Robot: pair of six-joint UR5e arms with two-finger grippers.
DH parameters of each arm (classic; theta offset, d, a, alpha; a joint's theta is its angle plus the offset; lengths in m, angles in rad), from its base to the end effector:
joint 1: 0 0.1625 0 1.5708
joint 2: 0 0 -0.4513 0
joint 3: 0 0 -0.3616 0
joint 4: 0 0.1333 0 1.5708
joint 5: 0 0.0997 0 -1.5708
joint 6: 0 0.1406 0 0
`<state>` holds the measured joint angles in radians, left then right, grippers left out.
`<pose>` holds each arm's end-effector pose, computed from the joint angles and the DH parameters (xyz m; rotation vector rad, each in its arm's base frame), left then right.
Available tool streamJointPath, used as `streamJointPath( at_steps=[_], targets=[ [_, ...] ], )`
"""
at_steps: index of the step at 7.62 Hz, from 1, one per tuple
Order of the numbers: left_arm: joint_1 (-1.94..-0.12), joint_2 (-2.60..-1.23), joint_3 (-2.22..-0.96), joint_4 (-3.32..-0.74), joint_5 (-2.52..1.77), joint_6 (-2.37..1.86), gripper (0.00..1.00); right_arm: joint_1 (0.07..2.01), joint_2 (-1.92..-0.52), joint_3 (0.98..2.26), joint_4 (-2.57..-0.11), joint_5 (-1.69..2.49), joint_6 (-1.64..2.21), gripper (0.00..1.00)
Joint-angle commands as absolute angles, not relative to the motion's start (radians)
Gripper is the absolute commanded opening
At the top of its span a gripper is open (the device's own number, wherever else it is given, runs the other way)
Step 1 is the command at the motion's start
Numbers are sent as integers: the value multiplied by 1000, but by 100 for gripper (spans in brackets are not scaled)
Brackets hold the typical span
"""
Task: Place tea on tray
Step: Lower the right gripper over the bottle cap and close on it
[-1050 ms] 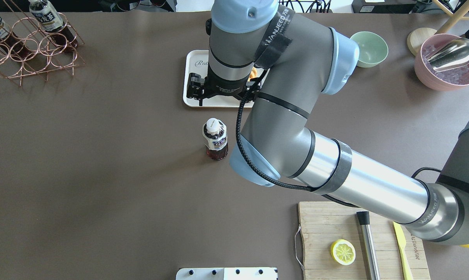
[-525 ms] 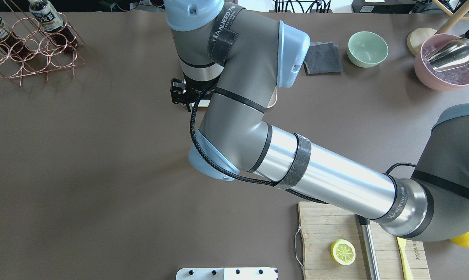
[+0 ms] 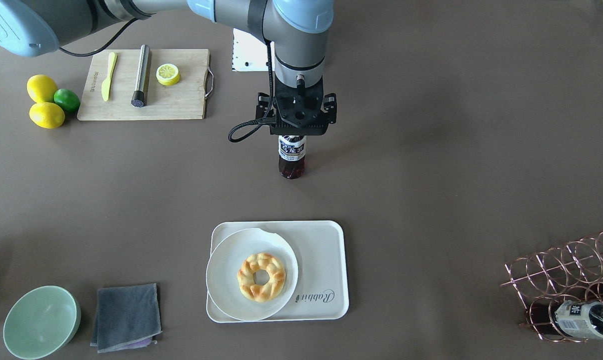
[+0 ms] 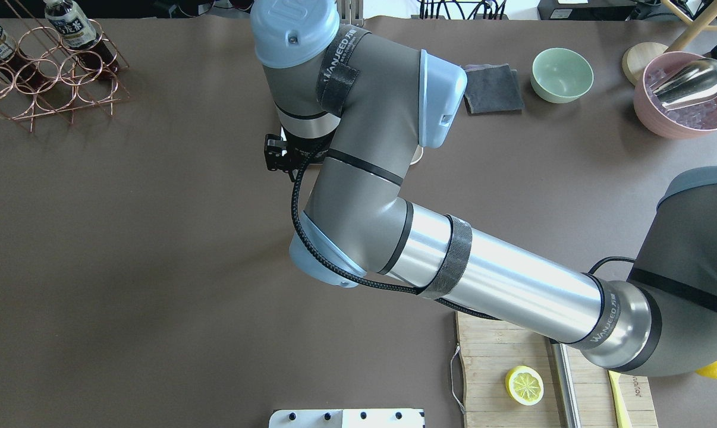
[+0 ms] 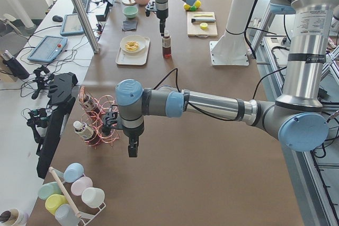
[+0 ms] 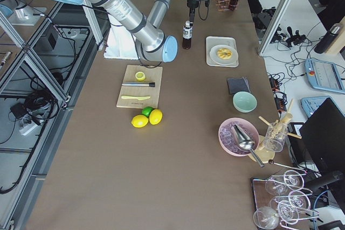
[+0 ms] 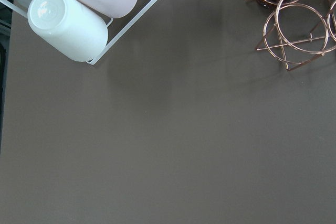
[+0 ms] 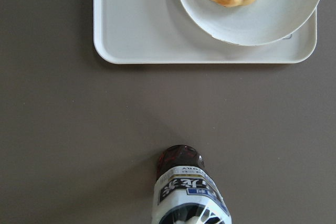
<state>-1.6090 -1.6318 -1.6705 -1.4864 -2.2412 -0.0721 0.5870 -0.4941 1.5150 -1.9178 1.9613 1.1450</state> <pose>-0.0647 -0.4901 0.6573 0.0621 0.6714 -0.0805 -0.5764 -0.4792 0.1076 -0.0058 -0.7633 0.0217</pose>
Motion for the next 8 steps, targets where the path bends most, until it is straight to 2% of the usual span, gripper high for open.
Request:
streamJointPath(
  at_steps=[1,2,3,4,7,8],
  targets=[
    [-1608,-1640,-1669,-1486,-2243,-72,98,575,-497,1520,-1917,1970,1146,100],
    [-1608,-1641,-1667,-1486,-2241,-72,98,571,-499,1520,-1917,1967,1146,99],
    [-1608,-1646,-1666,-1486,-2241,-72,98,569,-500,1520,-1917,1965,1147,80],
    [-1608,-1649,-1660,-1486,-2241,-72,98,569,-505,1520,-1916,1959,1146,48],
    [-1608,-1649,-1660,-1486,-2241,-72,98,581,-508,1522,-1916,1962,1132,0],
    [-1608,-1652,-1660,-1486,-2241,-72,98,584,-506,1525,-1914,1968,1132,0]
  ],
)
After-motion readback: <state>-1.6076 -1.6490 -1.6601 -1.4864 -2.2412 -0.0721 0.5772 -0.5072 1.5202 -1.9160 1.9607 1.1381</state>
